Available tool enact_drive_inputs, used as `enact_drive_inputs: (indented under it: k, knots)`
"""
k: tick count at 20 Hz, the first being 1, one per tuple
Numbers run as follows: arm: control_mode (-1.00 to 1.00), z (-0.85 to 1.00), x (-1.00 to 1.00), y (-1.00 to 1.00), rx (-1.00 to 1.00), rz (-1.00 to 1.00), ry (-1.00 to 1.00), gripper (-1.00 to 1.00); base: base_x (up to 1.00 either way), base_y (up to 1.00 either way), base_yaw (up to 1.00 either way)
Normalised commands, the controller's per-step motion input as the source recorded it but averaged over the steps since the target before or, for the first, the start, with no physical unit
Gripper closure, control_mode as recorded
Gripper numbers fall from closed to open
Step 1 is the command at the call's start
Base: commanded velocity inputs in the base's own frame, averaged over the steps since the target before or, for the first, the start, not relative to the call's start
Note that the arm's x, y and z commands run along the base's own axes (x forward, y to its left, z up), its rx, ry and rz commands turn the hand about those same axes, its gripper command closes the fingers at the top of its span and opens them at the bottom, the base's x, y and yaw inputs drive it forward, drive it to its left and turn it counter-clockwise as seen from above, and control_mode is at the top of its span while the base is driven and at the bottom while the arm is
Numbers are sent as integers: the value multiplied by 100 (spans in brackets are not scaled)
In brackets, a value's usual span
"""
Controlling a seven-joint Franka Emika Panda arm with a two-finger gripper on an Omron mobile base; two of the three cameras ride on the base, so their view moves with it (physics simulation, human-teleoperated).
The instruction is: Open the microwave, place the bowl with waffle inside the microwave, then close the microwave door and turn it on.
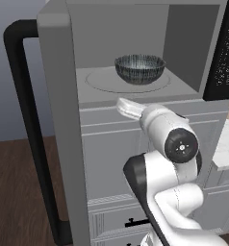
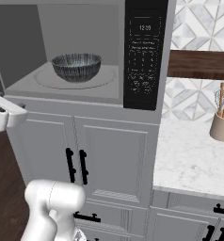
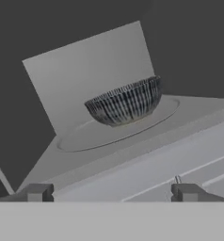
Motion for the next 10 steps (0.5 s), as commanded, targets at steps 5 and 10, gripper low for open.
enact_drive_inputs:
  k: [5, 10]
  knots:
    - [-100, -53, 52, 6, -9, 0, -15, -100, 0, 0, 0]
    - [-100, -53, 48, 11, -10, 0, -17, -100, 0, 0, 0]
